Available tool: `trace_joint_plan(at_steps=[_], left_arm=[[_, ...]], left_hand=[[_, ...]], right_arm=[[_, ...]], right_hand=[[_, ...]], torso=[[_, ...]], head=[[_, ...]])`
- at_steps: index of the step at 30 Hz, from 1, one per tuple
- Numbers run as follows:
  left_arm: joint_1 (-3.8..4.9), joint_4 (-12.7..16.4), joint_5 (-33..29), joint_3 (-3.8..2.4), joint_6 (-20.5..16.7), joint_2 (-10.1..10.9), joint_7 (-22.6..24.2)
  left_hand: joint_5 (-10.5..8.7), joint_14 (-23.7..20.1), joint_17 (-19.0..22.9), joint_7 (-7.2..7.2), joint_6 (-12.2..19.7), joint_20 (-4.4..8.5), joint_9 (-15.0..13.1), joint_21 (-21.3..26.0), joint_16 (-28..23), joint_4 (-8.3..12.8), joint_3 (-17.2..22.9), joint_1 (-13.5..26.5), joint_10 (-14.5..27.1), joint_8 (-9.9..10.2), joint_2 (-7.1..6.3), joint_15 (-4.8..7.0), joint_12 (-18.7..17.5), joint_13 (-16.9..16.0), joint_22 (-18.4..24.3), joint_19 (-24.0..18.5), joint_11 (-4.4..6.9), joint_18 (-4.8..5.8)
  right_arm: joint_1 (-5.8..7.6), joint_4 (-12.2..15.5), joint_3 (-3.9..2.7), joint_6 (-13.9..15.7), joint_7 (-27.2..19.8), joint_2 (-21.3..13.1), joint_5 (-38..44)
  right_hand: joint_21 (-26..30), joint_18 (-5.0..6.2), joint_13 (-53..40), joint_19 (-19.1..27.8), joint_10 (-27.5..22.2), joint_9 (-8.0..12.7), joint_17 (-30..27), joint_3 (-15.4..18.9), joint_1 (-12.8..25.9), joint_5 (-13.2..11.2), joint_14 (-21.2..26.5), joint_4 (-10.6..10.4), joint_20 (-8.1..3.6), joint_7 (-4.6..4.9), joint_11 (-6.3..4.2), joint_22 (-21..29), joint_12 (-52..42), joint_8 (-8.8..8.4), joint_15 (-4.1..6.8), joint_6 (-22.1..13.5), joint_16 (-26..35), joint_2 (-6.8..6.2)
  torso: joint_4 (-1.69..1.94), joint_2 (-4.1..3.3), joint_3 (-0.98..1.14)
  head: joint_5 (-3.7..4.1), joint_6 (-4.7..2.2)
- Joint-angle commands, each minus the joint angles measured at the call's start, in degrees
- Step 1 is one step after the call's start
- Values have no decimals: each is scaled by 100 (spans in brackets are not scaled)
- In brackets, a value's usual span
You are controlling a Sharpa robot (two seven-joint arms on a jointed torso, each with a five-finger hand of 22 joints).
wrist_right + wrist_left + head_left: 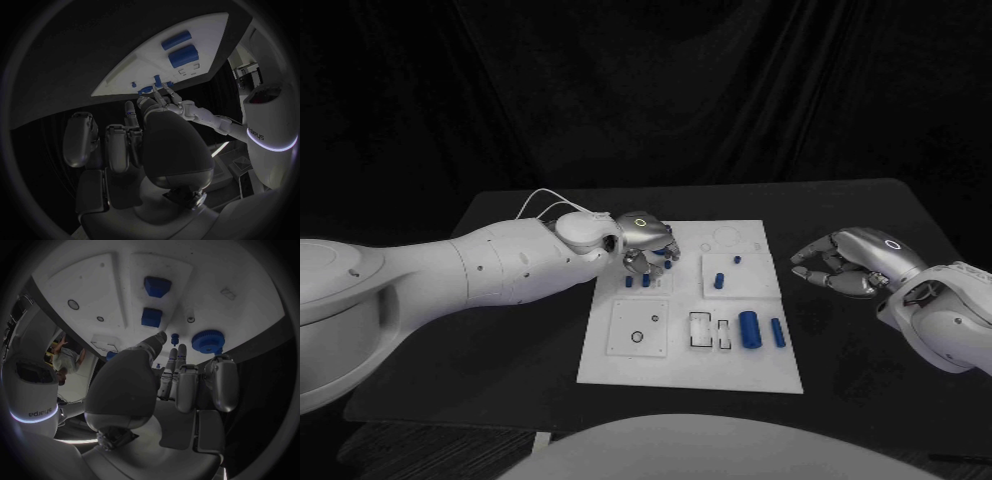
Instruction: Assemble the parts on the task board
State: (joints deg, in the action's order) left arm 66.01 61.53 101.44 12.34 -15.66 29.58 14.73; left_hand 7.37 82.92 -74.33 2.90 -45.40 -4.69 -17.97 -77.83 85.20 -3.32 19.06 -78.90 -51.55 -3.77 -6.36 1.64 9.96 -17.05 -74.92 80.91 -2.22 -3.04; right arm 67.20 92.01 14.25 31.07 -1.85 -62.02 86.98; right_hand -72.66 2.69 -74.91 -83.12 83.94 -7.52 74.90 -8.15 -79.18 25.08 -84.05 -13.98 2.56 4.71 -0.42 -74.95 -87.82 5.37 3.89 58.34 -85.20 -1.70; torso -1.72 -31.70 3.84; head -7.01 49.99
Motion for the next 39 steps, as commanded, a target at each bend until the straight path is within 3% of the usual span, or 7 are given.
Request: trace_joint_plan(at_steps=[1, 3, 9, 21, 28, 39], left_arm=[[-15, -12, 73, -6, -186, -22, -50], [-18, -21, 73, -6, -287, -26, -54], [-25, -45, 74, -6, -445, -36, -57], [-50, -185, 74, -6, -412, -130, -88], [-134, -314, 74, -7, -319, -235, -81], [-234, -433, 74, -7, -396, -304, -83]], left_hand=[[14, -8, 24, -133, 511, -9, 317, 40, -22, 17, -27, 73, -44, 53, 15, -13, -75, 66, -1084, 36, -33, -10], [16, -22, 56, -183, 723, -17, 430, 71, -33, 26, -36, 72, -44, 63, 19, -20, -97, 84, -1075, 19, -48, -16], [60, -29, 77, -234, 65, -32, 406, 101, -41, 72, -48, 47, 20, -67, 66, -26, -187, 146, -1071, 19, -50, -22], [70, -41, 105, -272, -102, -35, 442, 148, -50, 63, -56, 77, 22, -87, 102, -32, -215, 170, -1059, -1, -65, -31], [69, -56, 129, -193, -390, -41, 433, 179, -59, 83, -50, 77, -81, -158, 124, -32, -212, 186, -1054, -10, -50, -36], [58, -24, 106, -37, -625, 38, 458, 139, -45, 92, 51, 63, -488, -150, 121, 89, -184, 199, -1073, 41, 137, -28]], right_arm=[[-15, 7, -3, -12, 2, -3, 10], [-15, 6, -3, -24, 9, -3, 10], [-16, -2, -3, -49, 27, 5, 9], [-32, -30, -3, -73, 50, 24, 8], [-43, -39, -3, -78, 53, 35, 7], [-45, -9, -3, -82, 65, -3, 7]], right_hand=[[25, 100, -1284, 10, 414, 8, 1129, -23, -28, 21, -492, -5, -37, 4, -35, -1013, 27, -24, 35, 47, 23, -49], [25, 100, -1284, 10, 414, 8, 1129, -23, -28, 21, -492, -5, -37, 4, -35, -1013, 27, -24, 35, 47, 23, -49], [33, 101, -1279, 13, 410, 9, 1125, -28, -28, 33, -490, -4, -37, 4, -35, -1011, 32, -27, 35, 46, 28, -54], [53, 105, -1269, 20, 402, 13, 1115, -34, -6, 5, -487, -17, -37, 10, -30, -1006, 43, -39, 32, 32, 41, -68], [61, 106, -1264, 23, 398, 15, 1109, -40, 0, -21, -485, -21, -36, 11, -29, -1004, 48, -46, 32, 25, 48, -68], [99, 114, -1249, 37, 384, 20, 1092, -49, 4, -45, -480, -24, -35, 14, -27, -994, 65, -60, 30, 5, 70, -72]], torso=[[11, 5, 3], [10, 6, 3], [3, 7, 3], [12, 0, 9], [6, 0, 7], [7, 0, 5]], head=[[14, 1], [4, 1], [10, 1], [10, 1], [8, 1], [6, 1]])
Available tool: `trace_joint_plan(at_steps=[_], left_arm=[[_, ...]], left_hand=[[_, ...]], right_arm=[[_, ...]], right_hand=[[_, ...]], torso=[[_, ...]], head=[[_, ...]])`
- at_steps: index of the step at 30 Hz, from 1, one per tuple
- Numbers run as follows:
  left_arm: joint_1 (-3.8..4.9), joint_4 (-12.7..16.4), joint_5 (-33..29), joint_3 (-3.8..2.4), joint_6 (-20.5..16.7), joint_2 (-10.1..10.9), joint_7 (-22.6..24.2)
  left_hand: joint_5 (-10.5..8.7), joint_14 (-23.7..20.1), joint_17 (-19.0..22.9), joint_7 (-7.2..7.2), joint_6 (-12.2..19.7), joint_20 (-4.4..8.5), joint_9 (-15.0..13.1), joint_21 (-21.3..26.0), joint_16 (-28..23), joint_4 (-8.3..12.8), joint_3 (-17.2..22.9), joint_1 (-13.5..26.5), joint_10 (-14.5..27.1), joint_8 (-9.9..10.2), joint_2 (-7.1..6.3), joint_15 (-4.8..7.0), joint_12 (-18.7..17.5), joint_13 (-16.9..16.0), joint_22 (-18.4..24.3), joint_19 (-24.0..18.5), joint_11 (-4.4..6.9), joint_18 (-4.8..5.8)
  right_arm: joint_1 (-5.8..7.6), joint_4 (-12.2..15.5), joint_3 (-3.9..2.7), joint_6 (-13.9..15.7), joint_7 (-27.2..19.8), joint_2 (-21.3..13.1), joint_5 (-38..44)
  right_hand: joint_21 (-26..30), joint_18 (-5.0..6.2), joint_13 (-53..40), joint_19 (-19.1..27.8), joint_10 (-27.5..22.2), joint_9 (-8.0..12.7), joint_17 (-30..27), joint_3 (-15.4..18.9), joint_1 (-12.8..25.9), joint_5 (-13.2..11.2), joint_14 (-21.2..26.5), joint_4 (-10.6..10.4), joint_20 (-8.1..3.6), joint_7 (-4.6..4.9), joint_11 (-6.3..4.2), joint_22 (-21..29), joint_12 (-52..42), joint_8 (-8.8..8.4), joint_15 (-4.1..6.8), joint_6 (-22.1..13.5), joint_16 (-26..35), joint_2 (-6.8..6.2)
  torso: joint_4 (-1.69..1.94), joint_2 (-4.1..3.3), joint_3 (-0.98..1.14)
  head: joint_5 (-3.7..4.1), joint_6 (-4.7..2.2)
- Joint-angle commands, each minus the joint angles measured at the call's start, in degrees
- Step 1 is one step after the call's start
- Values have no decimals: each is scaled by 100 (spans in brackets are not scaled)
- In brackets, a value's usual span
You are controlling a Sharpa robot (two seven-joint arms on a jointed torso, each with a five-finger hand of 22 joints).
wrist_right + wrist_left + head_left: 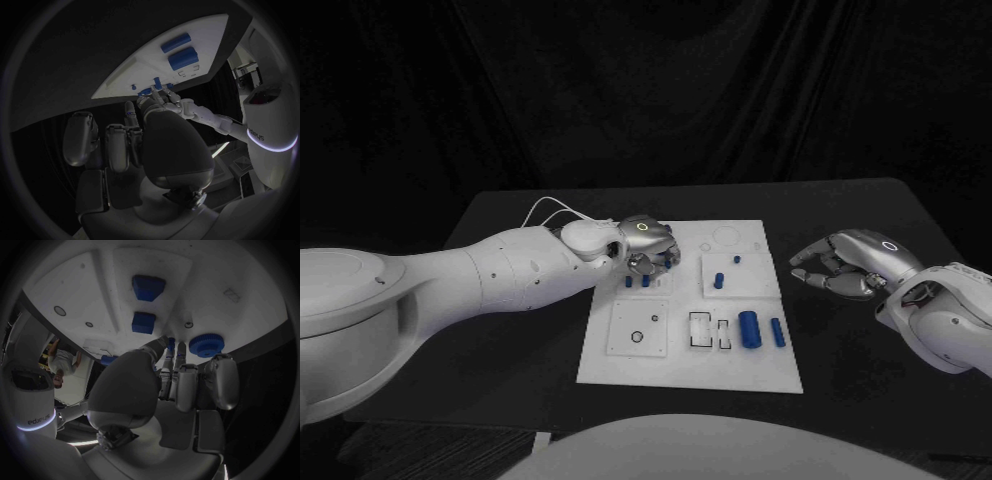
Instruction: Assemble the parts on the task board
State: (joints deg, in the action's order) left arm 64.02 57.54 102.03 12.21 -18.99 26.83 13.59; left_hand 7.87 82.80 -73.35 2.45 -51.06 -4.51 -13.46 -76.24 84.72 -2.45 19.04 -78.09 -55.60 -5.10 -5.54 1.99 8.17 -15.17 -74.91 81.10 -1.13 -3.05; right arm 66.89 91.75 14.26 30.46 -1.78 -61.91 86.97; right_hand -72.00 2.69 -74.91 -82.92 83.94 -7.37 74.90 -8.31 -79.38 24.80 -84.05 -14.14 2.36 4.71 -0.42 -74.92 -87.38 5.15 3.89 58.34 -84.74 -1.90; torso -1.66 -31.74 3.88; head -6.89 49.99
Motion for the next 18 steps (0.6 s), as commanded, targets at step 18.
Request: trace_joint_plan(at_steps=[18], left_arm=[[-107, -236, 15, 5, -369, -96, 88]], left_hand=[[-56, -64, 201, 3, -631, 105, 29, 2, -75, 62, 300, -177, -683, -69, 51, 119, -131, 173, -1072, 30, 109, -23]], right_arm=[[-15, 12, -4, -34, 74, -11, 8]], right_hand=[[63, 118, -1242, 29, 377, 6, 1075, -44, 33, -52, -474, -15, -12, 16, -24, -989, 29, -43, 26, 2, 47, -53]], torso=[[-1, 13, 0]], head=[[-17, 1]])
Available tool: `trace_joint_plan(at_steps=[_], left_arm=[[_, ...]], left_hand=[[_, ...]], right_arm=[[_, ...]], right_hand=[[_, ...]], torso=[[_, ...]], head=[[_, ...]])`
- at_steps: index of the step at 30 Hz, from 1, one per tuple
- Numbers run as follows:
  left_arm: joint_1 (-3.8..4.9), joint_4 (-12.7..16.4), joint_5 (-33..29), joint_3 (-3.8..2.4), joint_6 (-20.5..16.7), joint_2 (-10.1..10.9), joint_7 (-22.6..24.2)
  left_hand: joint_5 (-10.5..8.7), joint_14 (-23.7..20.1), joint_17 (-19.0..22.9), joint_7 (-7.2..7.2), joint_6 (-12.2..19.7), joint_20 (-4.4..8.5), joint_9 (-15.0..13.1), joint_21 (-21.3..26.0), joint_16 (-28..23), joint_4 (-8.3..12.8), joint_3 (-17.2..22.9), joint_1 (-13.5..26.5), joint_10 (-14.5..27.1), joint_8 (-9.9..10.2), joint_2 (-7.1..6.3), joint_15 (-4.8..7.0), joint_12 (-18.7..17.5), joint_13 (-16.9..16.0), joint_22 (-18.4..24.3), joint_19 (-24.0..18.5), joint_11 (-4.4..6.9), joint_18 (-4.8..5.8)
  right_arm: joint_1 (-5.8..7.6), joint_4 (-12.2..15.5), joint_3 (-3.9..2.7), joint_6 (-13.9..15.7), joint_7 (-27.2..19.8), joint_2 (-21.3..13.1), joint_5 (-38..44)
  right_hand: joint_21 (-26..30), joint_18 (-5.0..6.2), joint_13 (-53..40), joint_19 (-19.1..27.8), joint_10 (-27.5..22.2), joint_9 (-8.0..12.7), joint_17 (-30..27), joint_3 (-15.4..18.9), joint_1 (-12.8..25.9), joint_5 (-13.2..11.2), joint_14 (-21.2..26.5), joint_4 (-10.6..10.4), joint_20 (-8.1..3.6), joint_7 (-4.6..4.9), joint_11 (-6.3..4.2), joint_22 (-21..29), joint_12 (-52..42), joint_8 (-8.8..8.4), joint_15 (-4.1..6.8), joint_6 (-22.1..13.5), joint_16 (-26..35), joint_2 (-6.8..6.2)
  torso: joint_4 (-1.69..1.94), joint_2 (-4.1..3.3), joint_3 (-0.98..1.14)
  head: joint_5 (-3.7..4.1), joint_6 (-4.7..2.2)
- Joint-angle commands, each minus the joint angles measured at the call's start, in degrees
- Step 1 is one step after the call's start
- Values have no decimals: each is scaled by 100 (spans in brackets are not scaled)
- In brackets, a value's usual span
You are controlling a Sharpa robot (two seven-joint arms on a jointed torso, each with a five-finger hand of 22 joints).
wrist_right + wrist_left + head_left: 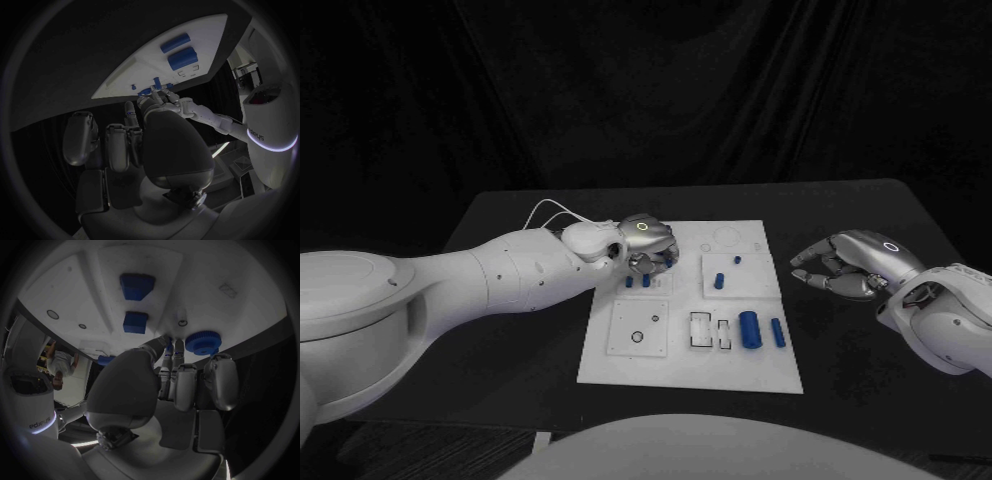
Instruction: Assemble the parts on the task board
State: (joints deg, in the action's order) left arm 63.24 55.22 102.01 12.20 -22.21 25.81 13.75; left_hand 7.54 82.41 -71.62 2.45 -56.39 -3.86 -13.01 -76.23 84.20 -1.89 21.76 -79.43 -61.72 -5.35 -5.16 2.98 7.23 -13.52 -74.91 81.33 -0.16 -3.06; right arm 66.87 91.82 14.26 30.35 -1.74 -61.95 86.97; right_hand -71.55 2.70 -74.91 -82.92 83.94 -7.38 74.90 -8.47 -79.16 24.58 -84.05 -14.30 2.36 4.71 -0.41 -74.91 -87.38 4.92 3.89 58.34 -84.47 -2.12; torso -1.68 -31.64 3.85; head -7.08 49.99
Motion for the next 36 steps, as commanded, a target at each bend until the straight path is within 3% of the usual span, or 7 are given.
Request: trace_joint_plan(at_steps=[1, 11, 17, 20, 25, 29, 36], left_arm=[[-29, -2, 17, 6, -49, 10, 78], [-37, 51, 17, 6, -200, 82, 141], [12, 346, 17, 5, -351, 338, 137], [133, 548, -15, 5, -379, 502, 146], [459, 870, -286, 5, -249, 780, 276], [697, 1096, -386, 6, -114, 1017, 407], [840, 1210, -443, 7, -4, 1216, 491]], left_hand=[[-23, -27, 42, 4, -192, 42, -24, 3, -30, 9, 29, -51, -147, -71, 19, 26, -37, 18, -1072, 7, 23, -22], [-33, -42, 172, 41, -605, 64, -65, -78, -78, 51, -33, -113, -619, -167, 59, 44, -4, 41, -1099, 69, 36, -3], [-41, -22, 177, 57, -695, 67, -70, -131, -81, 61, -57, -126, -692, -177, 57, 43, -32, 66, -1116, 109, 26, 10], [-46, -24, 195, 58, -710, 67, -70, -140, -88, 60, -66, -123, -705, -176, 52, 43, -41, 75, -1119, 116, 25, 12], [-77, -44, 280, 81, -661, 64, -40, -97, -127, 38, -68, -119, -640, -104, 56, 29, -158, 154, -1105, 94, -6, 4], [-69, -68, 344, 72, -654, 49, -23, -9, -160, 25, -66, -139, -597, -64, 55, 13, -246, 223, -1079, 41, 0, -12], [-63, -70, 342, 74, -632, 43, -9, 21, -164, 7, -69, -142, -588, -29, 56, 4, -287, 259, -1071, 21, -7, -17]], right_arm=[[-13, 3, -4, -22, 69, -6, 8], [-16, -32, -4, -33, 17, 30, -269], [-17, -40, -4, -30, 10, 34, -320], [-17, -35, -4, -35, 15, 32, -327], [-17, -30, -4, -52, 24, 14, -332], [-17, -22, -4, -86, 39, 7, -333], [-33, -36, -3, -131, 35, 14, -334]], right_hand=[[23, 119, -1243, 31, 378, 7, 1074, -30, 13, -41, -473, 0, -12, 17, -23, -989, 28, -20, 25, 4, 21, -31], [48, 124, -1232, 41, 368, 5, 1065, -43, 4, -73, -470, 7, -10, 19, -22, -983, 40, -19, 23, 12, 32, -33], [61, 125, -1228, 46, 364, 4, 1059, -50, 4, -118, -467, 10, -8, 27, -14, -980, 45, -18, 20, 19, 41, -41], [76, 128, -1221, 52, 358, 4, 1052, -52, 10, -148, -464, 7, -6, 29, -11, -976, 52, -19, 18, 20, 50, -45], [75, 127, -1216, 51, 354, 3, 1048, -57, 17, -191, -462, 3, -3, 30, -10, -977, 57, -21, 14, 22, 54, -46], [83, 128, -1216, 53, 354, 2, 1044, -62, 21, -232, -461, 0, -1, 32, -8, -976, 57, -21, 12, 26, 59, -46], [85, 128, -1214, 54, 352, 2, 1044, -65, 23, -256, -461, -1, 0, 31, -8, -976, 60, -22, 11, 28, 59, -45]], torso=[[5, 2, 6], [0, 7, 2], [-3, 13, 6], [-8, 6, 12], [29, -2, 15], [14, 0, 18], [30, -16, 1]], head=[[3, 1], [-19, 1], [-2, 1], [4, 1], [36, 1], [7, 1], [-12, 1]])
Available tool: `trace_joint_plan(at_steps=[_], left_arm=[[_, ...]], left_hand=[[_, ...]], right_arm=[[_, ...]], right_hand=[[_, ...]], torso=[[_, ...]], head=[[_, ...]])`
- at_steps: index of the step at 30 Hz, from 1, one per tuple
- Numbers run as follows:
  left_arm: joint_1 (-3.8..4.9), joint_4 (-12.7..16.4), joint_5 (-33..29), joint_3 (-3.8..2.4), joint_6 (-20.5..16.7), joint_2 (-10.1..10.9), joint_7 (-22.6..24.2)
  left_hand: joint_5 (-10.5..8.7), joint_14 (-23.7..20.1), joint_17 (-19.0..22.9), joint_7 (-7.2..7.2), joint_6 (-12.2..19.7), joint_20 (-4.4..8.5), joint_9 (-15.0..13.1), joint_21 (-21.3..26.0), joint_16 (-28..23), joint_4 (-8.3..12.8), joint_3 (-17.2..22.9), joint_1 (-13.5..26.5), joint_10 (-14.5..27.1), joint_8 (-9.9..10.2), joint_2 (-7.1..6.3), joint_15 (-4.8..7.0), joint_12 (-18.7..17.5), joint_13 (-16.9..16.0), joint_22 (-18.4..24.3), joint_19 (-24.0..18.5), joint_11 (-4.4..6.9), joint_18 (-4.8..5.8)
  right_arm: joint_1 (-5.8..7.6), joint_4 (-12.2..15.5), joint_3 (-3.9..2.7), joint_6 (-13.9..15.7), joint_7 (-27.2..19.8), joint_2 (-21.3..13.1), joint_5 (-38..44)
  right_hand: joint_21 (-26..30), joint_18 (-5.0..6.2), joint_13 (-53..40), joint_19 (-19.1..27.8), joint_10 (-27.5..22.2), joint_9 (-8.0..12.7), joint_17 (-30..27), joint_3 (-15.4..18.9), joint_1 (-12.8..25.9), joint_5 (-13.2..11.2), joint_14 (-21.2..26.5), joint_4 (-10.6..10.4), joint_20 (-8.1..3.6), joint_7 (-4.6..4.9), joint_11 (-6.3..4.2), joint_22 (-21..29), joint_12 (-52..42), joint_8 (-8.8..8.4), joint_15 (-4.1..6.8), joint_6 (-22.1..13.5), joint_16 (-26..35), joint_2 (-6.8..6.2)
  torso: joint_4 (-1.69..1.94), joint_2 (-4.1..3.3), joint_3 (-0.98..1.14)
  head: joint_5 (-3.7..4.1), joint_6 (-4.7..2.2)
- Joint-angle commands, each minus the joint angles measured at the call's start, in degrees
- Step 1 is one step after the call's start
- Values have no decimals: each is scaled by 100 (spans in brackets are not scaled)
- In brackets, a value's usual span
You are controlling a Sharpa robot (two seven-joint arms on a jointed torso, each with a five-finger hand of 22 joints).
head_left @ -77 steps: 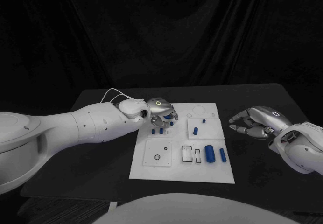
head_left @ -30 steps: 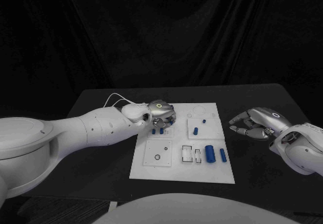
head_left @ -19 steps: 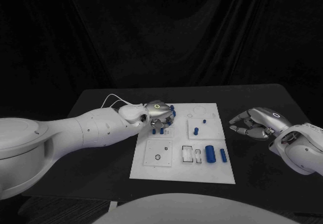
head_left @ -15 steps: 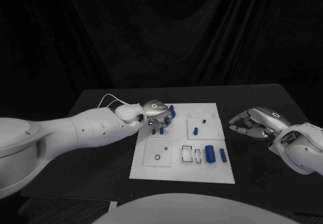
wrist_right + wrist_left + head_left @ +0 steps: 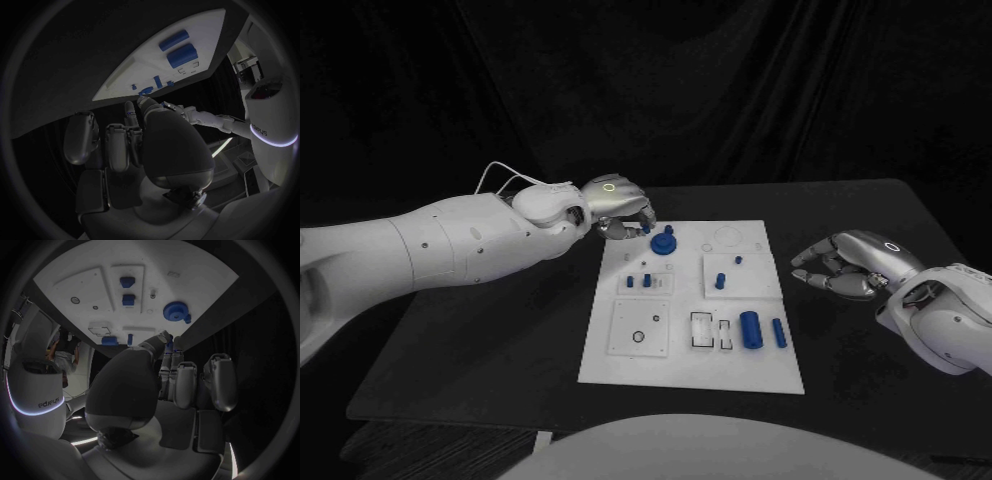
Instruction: Assemble the parts on the task board
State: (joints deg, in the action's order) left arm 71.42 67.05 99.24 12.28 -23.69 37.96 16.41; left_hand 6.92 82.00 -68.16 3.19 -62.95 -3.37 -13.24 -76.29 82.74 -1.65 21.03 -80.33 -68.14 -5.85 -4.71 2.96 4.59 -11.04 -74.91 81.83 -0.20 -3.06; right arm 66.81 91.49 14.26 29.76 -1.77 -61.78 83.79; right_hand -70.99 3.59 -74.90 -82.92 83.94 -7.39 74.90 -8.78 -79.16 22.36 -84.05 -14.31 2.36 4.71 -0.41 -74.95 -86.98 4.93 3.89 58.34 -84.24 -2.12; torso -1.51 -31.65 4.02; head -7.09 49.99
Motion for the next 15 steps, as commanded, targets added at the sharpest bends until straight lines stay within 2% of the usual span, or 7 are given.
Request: trace_joint_plan(at_steps=[1, 3, 7, 13, 15], left_arm=[[23, 18, -169, -1, 162, 6, 233], [13, 1, -173, -1, 199, 10, 244], [-51, -35, -178, 0, 258, 11, 247], [-198, -113, -180, 0, 296, -35, 212], [-243, -151, -180, 0, 306, -65, 200]], left_hand=[[-2, -30, 1, 3, 29, -7, 16, 25, -21, -19, 4, -51, 53, 26, 10, 5, -27, 15, -1072, -28, -7, -16], [-2, -36, 14, 4, 34, -8, 19, 37, -26, -19, 3, -54, 53, 32, 7, 3, -32, 20, -1069, -36, -8, -19], [-3, -38, 17, 7, 31, -9, 19, 38, -27, -22, 2, -53, 56, 33, 7, 2, -38, 25, -1069, -37, -12, -19], [-5, -44, 25, 18, 1, -13, 17, 36, -32, -27, -6, -60, 15, 30, 5, -4, -35, 35, -1071, -37, -23, -17], [-7, -48, 34, 23, 0, -14, 18, 31, -36, -27, -10, -60, 9, 33, -1, -5, -36, 37, -1072, -33, -28, -16]], right_arm=[[-37, -2, -3, -77, 36, -6, -16], [-55, 1, -3, -80, 31, -10, -16], [-75, 8, -3, -83, 22, -14, -17], [-96, 17, -3, -76, 10, -31, -17], [-101, 19, -3, -64, 4, -35, -17]], right_hand=[[30, 39, -1214, 54, 352, 3, 1044, -34, 23, -35, -461, -1, 0, 31, -8, -972, 19, -22, 11, 28, 37, -45], [31, 39, -1216, 55, 354, 3, 1044, -36, 22, -48, -460, 0, 1, 31, -7, -972, 17, -22, 11, 29, 37, -44], [31, 39, -1216, 55, 354, 3, 1044, -36, 22, -48, -460, 0, 1, 31, -7, -972, 17, -22, 11, 29, 37, -44], [34, 40, -1209, 55, 348, 3, 1043, -40, 18, -67, -460, 4, 1, 31, -8, -971, 24, -22, 10, 31, 38, -45], [34, 40, -1209, 55, 348, 3, 1043, -40, 18, -67, -460, 4, 1, 31, -8, -971, 24, -22, 10, 31, 38, -45]], torso=[[13, -16, -22], [16, -19, -30], [-4, -10, -25], [11, -12, -19], [8, -12, -23]], head=[[-16, 1], [-24, 1], [-44, 1], [-43, 1], [-48, 1]])
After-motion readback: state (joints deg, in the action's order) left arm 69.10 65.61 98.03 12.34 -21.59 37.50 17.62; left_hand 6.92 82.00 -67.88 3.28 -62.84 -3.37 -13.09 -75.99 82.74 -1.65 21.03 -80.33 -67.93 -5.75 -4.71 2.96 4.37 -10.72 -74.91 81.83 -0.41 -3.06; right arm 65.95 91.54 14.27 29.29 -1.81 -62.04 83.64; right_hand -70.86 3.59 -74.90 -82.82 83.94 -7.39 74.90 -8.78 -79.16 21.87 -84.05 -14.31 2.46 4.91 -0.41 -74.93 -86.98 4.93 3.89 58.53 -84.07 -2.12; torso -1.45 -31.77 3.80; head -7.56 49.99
